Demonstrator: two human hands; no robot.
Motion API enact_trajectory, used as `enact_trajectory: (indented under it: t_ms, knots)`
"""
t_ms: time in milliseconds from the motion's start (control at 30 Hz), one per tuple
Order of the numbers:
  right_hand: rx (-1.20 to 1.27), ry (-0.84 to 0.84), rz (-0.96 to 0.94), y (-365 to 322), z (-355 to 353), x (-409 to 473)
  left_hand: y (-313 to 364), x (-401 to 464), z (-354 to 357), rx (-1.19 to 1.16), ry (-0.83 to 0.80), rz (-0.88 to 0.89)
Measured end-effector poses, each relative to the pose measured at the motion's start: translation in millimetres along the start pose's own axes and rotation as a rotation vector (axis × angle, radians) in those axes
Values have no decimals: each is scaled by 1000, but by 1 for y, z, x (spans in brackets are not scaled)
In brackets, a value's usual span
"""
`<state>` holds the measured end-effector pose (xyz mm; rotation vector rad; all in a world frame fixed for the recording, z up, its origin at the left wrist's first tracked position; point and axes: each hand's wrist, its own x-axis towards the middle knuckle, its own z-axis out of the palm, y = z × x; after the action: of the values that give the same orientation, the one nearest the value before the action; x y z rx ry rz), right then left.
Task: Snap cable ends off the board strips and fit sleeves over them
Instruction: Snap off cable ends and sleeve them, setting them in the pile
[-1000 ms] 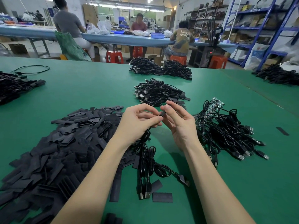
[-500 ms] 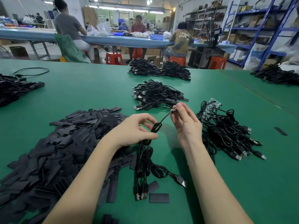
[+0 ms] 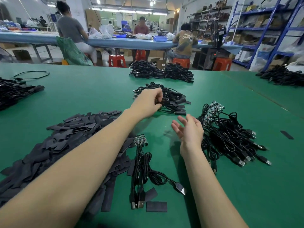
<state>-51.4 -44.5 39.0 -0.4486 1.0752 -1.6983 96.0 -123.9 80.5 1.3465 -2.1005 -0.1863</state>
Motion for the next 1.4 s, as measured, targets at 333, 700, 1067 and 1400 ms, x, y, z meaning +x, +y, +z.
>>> enact_trajectory:
  t_ms: [333, 700, 1067, 1400]
  knots:
    - [-148, -92, 80, 2, 2, -1, -28, 1, 31, 288, -125, 42]
    - [-1458, -550, -294, 24, 11, -21, -4, -108, -7, -306, 164, -294]
    - [-907, -650, 52, 13, 20, -26, -4, -114, -12, -513, 184, -388]
    - [-309, -619, 396, -2, 13, -22, 7, -114, -19, -1212, 33, -716]
